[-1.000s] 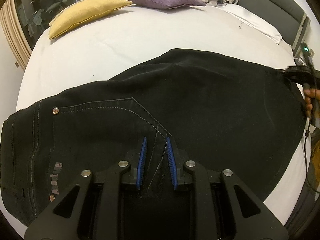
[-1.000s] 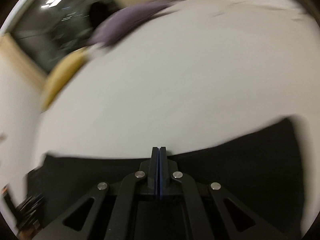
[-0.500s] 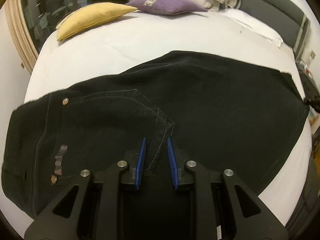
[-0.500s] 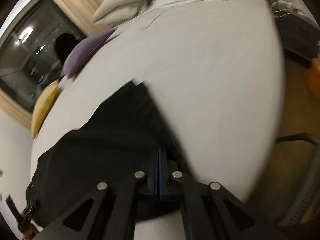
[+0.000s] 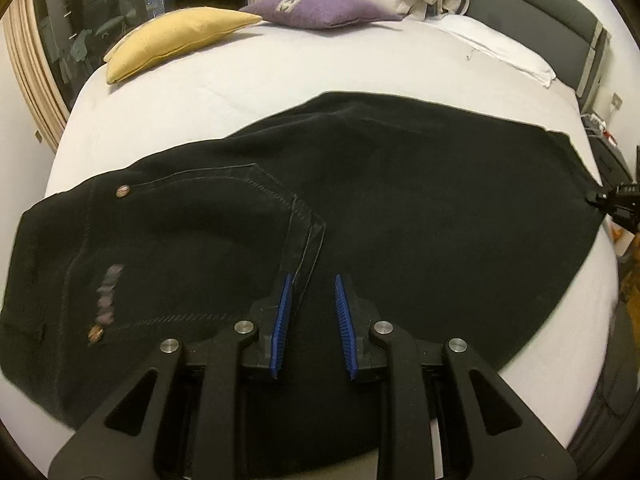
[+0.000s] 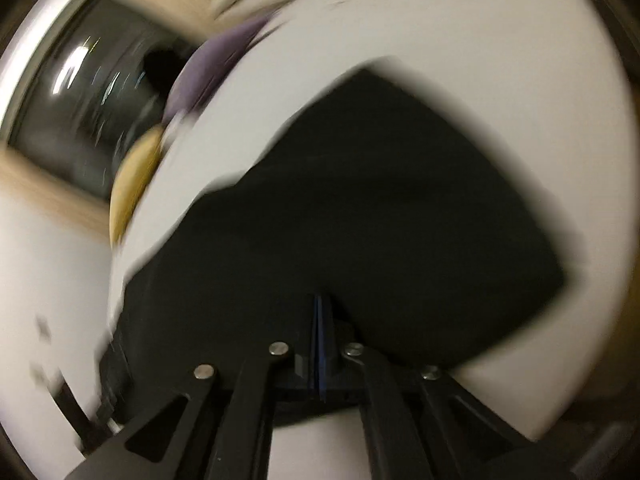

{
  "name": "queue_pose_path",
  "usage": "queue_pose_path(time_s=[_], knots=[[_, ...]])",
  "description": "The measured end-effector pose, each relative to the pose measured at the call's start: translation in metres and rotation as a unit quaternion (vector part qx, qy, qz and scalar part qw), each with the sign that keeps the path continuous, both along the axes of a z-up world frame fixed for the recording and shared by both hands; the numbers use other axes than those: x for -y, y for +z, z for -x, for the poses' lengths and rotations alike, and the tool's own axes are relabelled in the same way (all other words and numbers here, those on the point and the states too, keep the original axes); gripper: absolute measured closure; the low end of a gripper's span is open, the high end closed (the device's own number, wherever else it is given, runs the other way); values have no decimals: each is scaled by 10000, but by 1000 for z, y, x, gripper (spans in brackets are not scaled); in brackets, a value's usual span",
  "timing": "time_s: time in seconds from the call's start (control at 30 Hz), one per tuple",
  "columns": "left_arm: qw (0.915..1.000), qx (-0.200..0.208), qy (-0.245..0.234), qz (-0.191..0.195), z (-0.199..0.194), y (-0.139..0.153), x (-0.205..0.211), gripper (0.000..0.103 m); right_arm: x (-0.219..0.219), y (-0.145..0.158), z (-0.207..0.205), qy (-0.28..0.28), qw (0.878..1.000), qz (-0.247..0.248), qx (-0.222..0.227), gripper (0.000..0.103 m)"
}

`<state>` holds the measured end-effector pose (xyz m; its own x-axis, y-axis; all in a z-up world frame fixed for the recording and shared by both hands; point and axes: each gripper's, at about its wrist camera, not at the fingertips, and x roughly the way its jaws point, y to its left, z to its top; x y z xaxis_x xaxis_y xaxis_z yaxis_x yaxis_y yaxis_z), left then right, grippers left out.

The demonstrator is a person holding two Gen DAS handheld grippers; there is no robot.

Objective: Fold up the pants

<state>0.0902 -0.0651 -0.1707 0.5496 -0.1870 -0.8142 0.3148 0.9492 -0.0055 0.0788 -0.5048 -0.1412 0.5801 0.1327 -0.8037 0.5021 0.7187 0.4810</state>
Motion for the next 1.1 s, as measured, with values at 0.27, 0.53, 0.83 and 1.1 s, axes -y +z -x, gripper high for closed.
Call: queue_pose_path(time_s=[0.27, 0.53, 0.83, 1.1], knots=[[9951, 164, 974, 88, -24, 15, -63, 81, -109, 76, -31, 908, 9925, 88, 809, 60], [9899, -45, 1285, 597, -7, 4, -122, 75, -177, 7, -77, 1560, 9874, -246, -37, 103], [9875, 621, 1149, 882, -36, 61, -124, 75, -237, 88, -110, 2093, 9766, 22, 493, 70], [9905, -292, 1204, 598, -76, -3, -126, 75, -415, 16, -256, 3872, 9156, -1051, 254, 52]])
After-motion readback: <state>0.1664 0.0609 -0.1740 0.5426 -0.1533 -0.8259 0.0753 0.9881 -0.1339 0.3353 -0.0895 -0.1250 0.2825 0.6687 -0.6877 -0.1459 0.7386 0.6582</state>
